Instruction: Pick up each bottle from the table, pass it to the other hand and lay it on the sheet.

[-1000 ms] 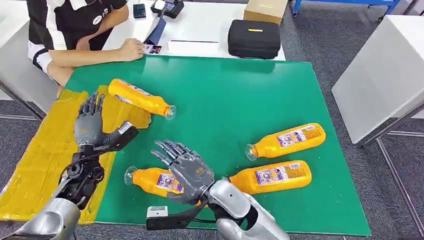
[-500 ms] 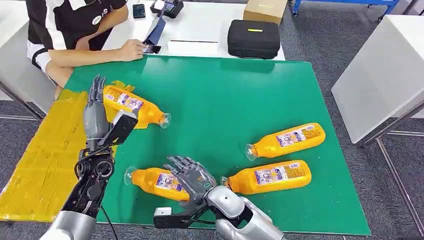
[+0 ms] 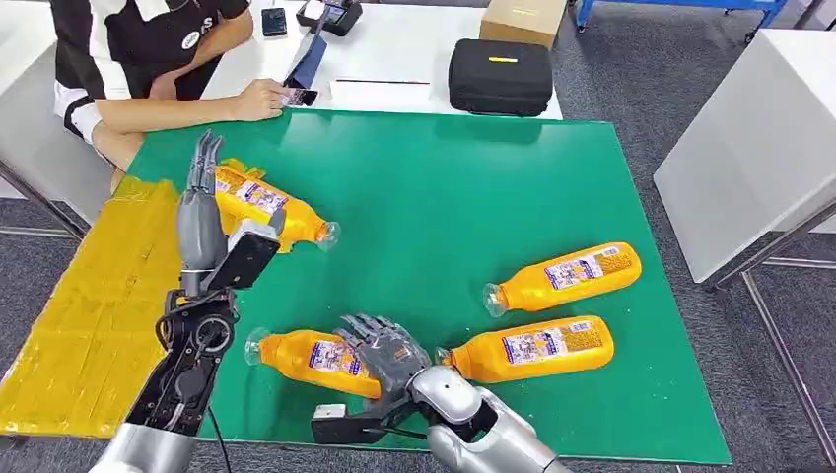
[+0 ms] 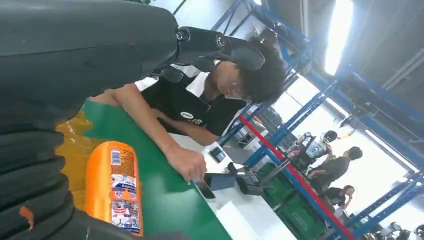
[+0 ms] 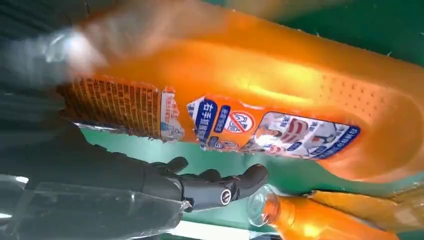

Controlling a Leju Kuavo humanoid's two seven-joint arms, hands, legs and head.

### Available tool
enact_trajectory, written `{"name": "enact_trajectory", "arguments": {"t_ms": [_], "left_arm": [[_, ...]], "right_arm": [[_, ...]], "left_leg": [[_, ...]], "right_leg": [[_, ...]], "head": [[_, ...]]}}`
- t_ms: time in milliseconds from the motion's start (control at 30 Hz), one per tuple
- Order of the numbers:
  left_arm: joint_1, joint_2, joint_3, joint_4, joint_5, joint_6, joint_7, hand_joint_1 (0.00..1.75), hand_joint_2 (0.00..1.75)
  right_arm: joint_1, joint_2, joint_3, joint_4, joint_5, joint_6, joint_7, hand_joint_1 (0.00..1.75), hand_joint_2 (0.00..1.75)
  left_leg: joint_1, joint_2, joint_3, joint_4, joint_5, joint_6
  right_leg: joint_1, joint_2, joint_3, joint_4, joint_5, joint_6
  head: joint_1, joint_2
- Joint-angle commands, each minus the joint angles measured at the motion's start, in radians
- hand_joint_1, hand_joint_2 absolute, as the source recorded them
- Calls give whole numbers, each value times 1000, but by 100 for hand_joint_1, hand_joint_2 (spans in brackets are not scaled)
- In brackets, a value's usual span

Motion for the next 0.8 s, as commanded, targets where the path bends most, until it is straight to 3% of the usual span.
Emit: {"name": "enact_trajectory", "arguments": {"t_ms": [33, 233, 400, 433, 467, 500, 533, 600, 800], "left_arm": [[10, 17, -114, -134, 57, 6, -8, 0, 175], [34, 31, -201, -257, 140, -33, 2, 0, 175], [43, 32, -235, -294, 172, -37, -13, 0, 175], [44, 33, -239, -301, 173, -38, -12, 0, 175], [44, 32, -243, -309, 173, -38, -12, 0, 175], [43, 34, -250, -315, 164, -30, -11, 0, 175], [43, 33, -254, -315, 170, -38, -2, 0, 175], [47, 33, -263, -322, 176, -48, -4, 0, 175], [68, 34, -284, -356, 166, -44, -6, 0, 175]], "right_arm": [[-71, 27, -9, 220, -15, 32, -21, 0, 175], [-98, 56, -30, 375, -53, 59, -42, 0, 175], [-113, 62, -42, 462, -70, 93, -35, 5, 175], [-113, 61, -44, 469, -72, 97, -37, 16, 175], [-112, 61, -46, 477, -76, 103, -40, 40, 175], [-114, 61, -44, 488, -73, 105, -37, 117, 175], [-114, 62, -45, 493, -75, 110, -38, 145, 175], [-116, 63, -47, 499, -79, 120, -45, 166, 175], [-123, 62, -56, 510, -88, 133, -35, 175, 175]], "left_leg": [[1, -2, 9, 2, -5, 1], [1, -2, 8, 0, -3, 0], [1, -2, 19, -1, -5, -2], [1, 1, 20, -1, -6, -3], [1, 0, 23, -1, -7, -5], [1, -1, 26, -1, -8, -4], [1, -1, 28, -1, -10, -2], [1, 1, 33, -2, -12, -1], [1, 1, 38, -3, -12, -1]], "right_leg": [[1, -1, 9, 1, -5, -7], [1, -1, 8, -1, -3, -6], [2, -1, 16, -2, -5, -11], [1, 0, 15, -1, -6, -8], [1, -1, 15, -2, -7, -8], [1, -2, 15, -1, -8, -10], [2, -1, 15, -1, -9, -13], [1, 0, 19, -3, -10, -7], [1, 0, 24, -3, -10, -9]], "head": [[0, 0], [0, 0], [0, 0], [0, 0], [0, 0], [0, 0], [0, 0], [0, 0], [0, 0]]}}
